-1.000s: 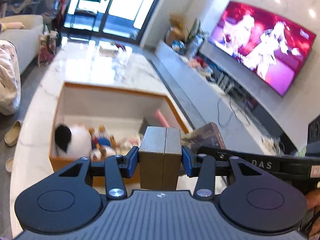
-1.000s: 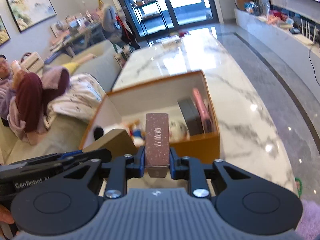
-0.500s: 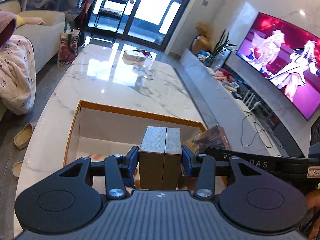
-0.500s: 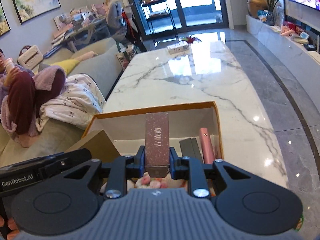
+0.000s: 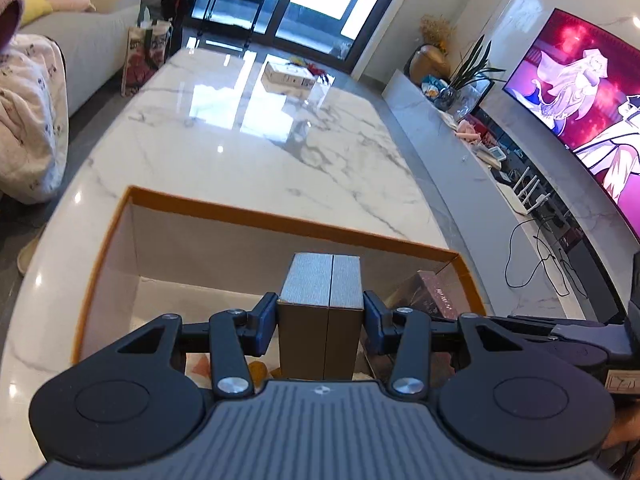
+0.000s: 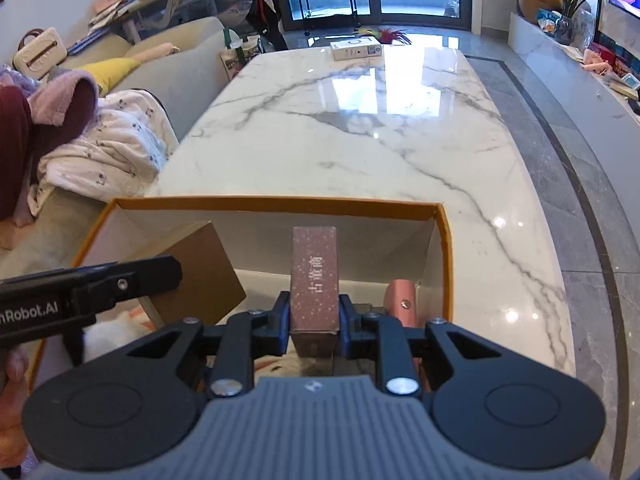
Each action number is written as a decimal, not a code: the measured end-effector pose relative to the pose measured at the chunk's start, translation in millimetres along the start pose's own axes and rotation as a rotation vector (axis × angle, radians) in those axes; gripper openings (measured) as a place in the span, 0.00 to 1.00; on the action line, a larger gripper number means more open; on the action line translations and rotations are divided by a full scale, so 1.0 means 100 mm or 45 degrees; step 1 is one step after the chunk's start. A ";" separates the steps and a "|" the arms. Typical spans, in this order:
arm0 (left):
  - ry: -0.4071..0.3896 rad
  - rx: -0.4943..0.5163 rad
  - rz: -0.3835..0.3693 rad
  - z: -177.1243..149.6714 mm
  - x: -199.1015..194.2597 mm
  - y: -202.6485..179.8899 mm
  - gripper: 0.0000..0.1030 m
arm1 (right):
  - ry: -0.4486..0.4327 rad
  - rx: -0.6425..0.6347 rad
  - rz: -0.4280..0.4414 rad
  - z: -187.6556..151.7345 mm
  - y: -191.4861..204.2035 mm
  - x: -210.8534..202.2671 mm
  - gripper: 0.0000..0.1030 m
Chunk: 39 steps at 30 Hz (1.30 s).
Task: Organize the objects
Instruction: 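Lower gold box and brown box into the orange box and release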
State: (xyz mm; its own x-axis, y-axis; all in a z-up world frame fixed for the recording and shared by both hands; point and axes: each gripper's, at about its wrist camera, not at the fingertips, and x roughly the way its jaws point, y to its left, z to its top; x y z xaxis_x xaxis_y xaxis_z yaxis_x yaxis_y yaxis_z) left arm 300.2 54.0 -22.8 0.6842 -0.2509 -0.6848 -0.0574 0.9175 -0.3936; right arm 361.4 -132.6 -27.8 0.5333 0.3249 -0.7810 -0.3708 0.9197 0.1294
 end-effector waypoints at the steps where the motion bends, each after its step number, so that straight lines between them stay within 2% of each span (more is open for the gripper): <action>1: 0.010 -0.006 0.001 0.01 0.05 0.01 0.50 | 0.001 -0.003 0.002 0.01 0.00 0.03 0.24; 12: 0.100 -0.080 0.029 0.09 0.42 0.05 0.50 | -0.021 -0.026 -0.026 0.18 0.05 0.29 0.23; 18: 0.125 -0.095 0.055 0.05 0.52 0.06 0.50 | -0.045 0.031 0.000 0.15 -0.03 0.31 0.24; 23: 0.137 -0.097 0.101 0.01 0.60 0.03 0.50 | -0.033 0.014 -0.022 0.11 -0.02 0.33 0.25; 26: 0.148 -0.089 0.090 -0.01 0.62 0.01 0.50 | -0.025 0.043 -0.004 0.09 -0.05 0.29 0.28; 30: 0.175 -0.054 0.075 -0.04 0.63 -0.02 0.51 | -0.021 0.075 0.022 0.07 -0.09 0.24 0.27; 35: 0.268 -0.024 0.048 -0.10 0.69 -0.05 0.51 | 0.009 0.161 0.093 0.07 -0.18 0.18 0.27; 39: 0.255 -0.013 0.033 -0.09 0.64 -0.05 0.52 | 0.019 0.170 0.101 0.08 -0.19 0.16 0.26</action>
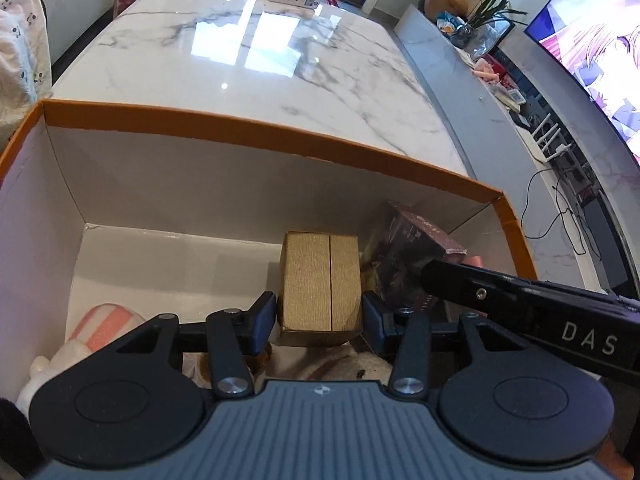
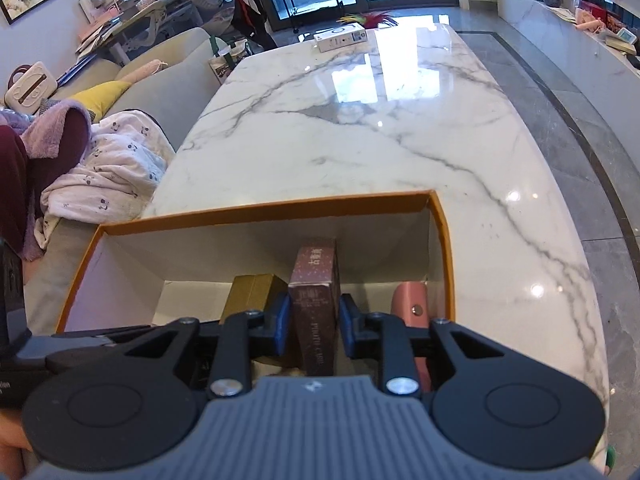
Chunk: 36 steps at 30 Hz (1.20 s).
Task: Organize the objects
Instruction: 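Lower gold box and brown box into the orange box and release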
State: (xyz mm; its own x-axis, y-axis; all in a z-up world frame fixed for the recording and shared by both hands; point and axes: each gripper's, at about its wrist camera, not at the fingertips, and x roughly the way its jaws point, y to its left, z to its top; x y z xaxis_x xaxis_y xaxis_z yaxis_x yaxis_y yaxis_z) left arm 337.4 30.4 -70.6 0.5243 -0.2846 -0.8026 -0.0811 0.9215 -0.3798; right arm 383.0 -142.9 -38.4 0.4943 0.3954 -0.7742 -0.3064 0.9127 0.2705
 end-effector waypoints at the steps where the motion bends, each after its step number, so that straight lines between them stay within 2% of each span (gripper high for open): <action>1: -0.009 0.003 -0.005 -0.01 -0.02 0.01 0.52 | -0.001 -0.008 -0.007 0.00 0.01 -0.01 0.27; 5: -0.041 0.011 -0.065 -0.01 -0.11 0.02 0.50 | -0.010 -0.054 -0.021 -0.02 0.05 -0.06 0.27; 7: -0.043 0.008 -0.052 -0.01 -0.11 0.02 0.40 | -0.003 -0.069 -0.021 -0.05 0.06 -0.07 0.25; 9: -0.043 -0.015 -0.050 0.01 -0.11 0.05 0.38 | 0.007 -0.079 -0.033 -0.07 0.07 -0.09 0.23; 13: -0.048 -0.073 -0.073 0.04 -0.10 0.10 0.30 | 0.012 -0.119 -0.012 -0.17 0.11 -0.21 0.12; 14: -0.050 -0.079 -0.074 0.05 -0.09 0.11 0.29 | 0.026 -0.134 0.001 -0.19 0.15 -0.22 0.07; 16: -0.053 -0.091 -0.072 0.05 -0.10 0.12 0.28 | 0.065 -0.178 0.006 -0.25 0.23 -0.19 0.04; 22: -0.046 -0.114 -0.081 0.05 -0.08 0.17 0.26 | 0.134 -0.428 -0.165 -0.33 0.46 0.09 0.01; 25: -0.044 -0.117 -0.081 0.05 -0.07 0.18 0.26 | 0.150 -0.500 -0.229 -0.33 0.47 0.22 0.01; 28: -0.038 -0.140 -0.092 0.06 -0.05 0.20 0.26 | 0.191 -0.477 -0.178 -0.30 0.42 0.28 0.00; 36: -0.022 -0.149 -0.140 0.07 0.02 0.20 0.26 | 0.238 -0.451 -0.166 -0.28 0.43 0.34 0.01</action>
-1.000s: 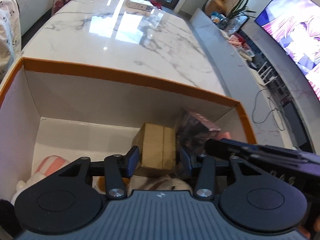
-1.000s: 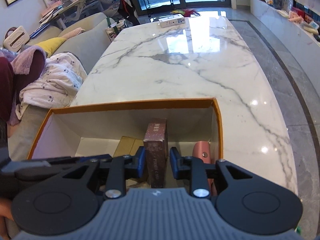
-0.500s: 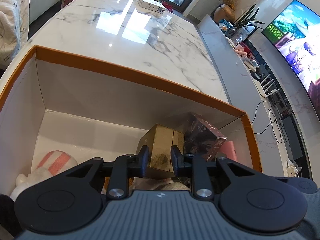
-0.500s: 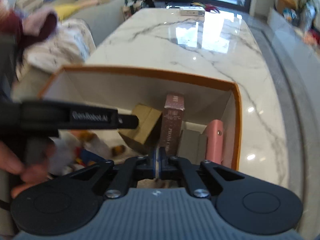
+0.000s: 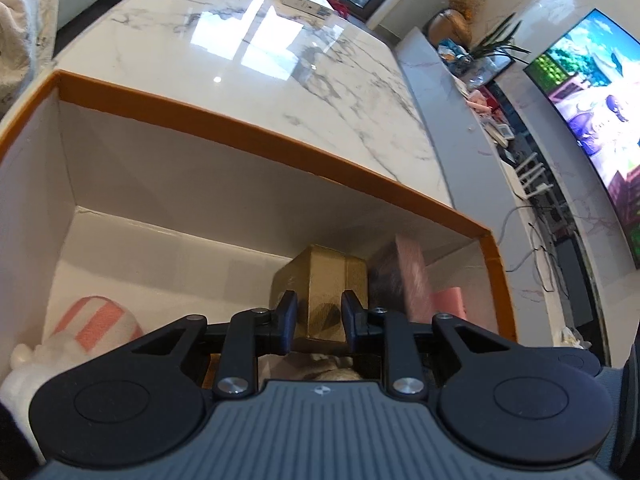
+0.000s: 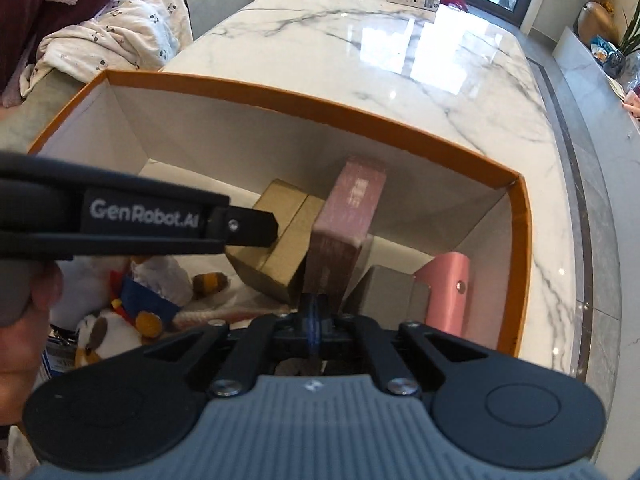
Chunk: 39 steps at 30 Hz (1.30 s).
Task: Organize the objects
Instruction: 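Lower gold box and brown box into the orange box and release, then withdraw both open tools up out of the orange box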
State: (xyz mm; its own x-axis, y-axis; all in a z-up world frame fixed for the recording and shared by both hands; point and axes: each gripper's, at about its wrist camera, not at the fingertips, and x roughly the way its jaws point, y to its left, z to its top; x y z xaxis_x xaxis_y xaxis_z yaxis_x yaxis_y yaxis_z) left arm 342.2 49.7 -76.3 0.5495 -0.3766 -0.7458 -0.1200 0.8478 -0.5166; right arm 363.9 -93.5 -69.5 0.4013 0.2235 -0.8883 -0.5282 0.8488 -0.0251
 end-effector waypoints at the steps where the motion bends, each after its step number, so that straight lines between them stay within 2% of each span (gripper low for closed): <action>1: 0.002 0.017 0.001 -0.01 0.01 -0.01 0.26 | -0.006 0.007 0.017 -0.02 -0.01 -0.04 0.02; 7: -0.022 0.043 0.055 -0.03 -0.07 -0.07 0.26 | -0.080 0.057 0.059 -0.24 -0.07 -0.43 0.06; 12: -0.063 0.069 0.054 -0.06 -0.27 -0.11 0.26 | -0.052 0.129 0.112 -0.41 -0.12 -0.61 0.07; 16: -0.071 0.094 0.044 -0.09 -0.37 -0.16 0.26 | 0.020 0.131 0.058 -0.46 -0.11 -0.56 0.06; 17: -0.073 0.103 0.040 -0.10 -0.40 -0.16 0.26 | 0.031 0.138 0.052 -0.47 -0.13 -0.53 0.03; 20: -0.076 0.127 0.042 -0.11 -0.44 -0.20 0.26 | 0.043 0.151 0.046 -0.42 -0.15 -0.45 0.02; 25: -0.072 0.139 0.044 -0.12 -0.41 -0.22 0.26 | 0.032 0.134 -0.019 -0.26 -0.16 -0.33 0.03; 33: -0.064 0.120 0.040 -0.10 -0.37 -0.16 0.26 | 0.004 0.155 -0.020 -0.12 -0.23 -0.23 0.03; 39: -0.066 0.228 0.053 -0.16 -0.54 -0.33 0.26 | -0.028 0.181 -0.012 -0.23 -0.20 -0.39 0.05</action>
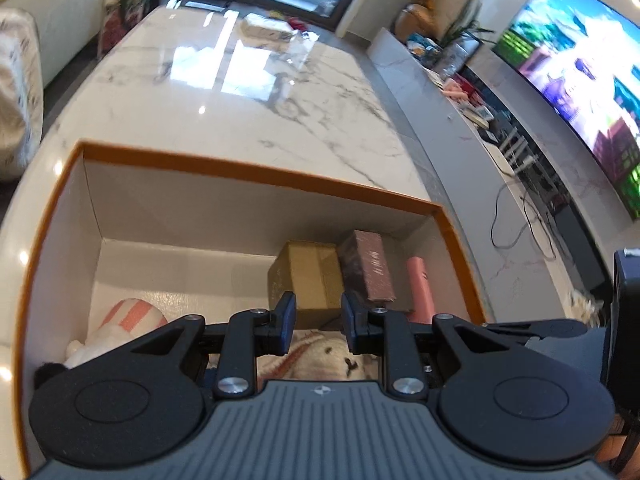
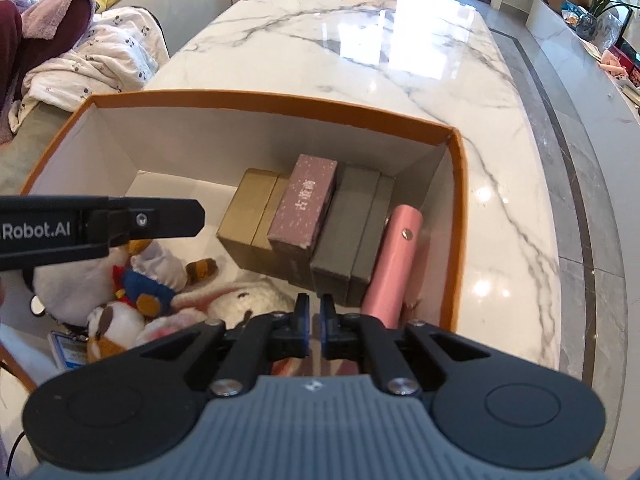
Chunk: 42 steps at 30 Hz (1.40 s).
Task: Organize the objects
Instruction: 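Withdraw both open tools up out of the orange box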
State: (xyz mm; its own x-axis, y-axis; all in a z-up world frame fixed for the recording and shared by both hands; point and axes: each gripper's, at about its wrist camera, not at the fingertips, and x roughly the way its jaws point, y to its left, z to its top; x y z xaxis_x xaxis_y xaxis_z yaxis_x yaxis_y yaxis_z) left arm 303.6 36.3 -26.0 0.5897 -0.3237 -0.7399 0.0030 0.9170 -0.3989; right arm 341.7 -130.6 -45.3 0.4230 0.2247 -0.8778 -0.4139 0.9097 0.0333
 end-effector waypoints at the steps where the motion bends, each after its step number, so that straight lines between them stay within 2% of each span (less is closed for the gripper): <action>1: -0.011 0.026 0.002 -0.01 -0.05 -0.05 0.26 | -0.013 0.010 0.004 -0.03 0.00 -0.06 0.06; 4: -0.039 0.087 -0.004 -0.05 -0.22 -0.18 0.26 | -0.033 0.027 0.021 -0.11 -0.01 -0.23 0.07; 8: -0.070 0.120 -0.001 -0.13 -0.38 -0.28 0.26 | -0.005 -0.005 -0.038 -0.18 0.01 -0.31 0.08; 17: -0.028 0.124 0.027 -0.21 -0.37 -0.30 0.26 | 0.074 -0.091 -0.189 -0.22 0.11 -0.20 0.05; 23: -0.030 0.121 0.033 -0.21 -0.36 -0.23 0.27 | 0.071 -0.086 -0.155 -0.29 0.11 -0.35 0.06; 27: -0.012 0.133 0.011 -0.23 -0.31 -0.24 0.27 | 0.062 -0.071 -0.210 -0.26 0.08 -0.28 0.06; 31: -0.007 0.149 0.020 -0.24 -0.32 -0.24 0.27 | 0.032 -0.027 -0.218 -0.15 0.02 -0.21 0.05; 36: -0.009 0.136 0.040 -0.23 -0.33 -0.20 0.27 | 0.034 -0.012 -0.134 -0.06 0.01 -0.13 0.02; 42: -0.005 0.154 0.036 -0.26 -0.36 -0.23 0.27 | 0.031 -0.072 -0.196 -0.12 0.05 -0.11 0.03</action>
State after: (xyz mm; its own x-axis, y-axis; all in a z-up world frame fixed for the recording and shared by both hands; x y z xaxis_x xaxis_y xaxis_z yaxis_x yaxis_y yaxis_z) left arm 261.3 20.6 -4.1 0.5943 -0.2963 -0.7477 0.0833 0.9473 -0.3092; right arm 324.9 -132.5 -41.5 0.4657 0.0750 -0.8818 -0.3905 0.9116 -0.1287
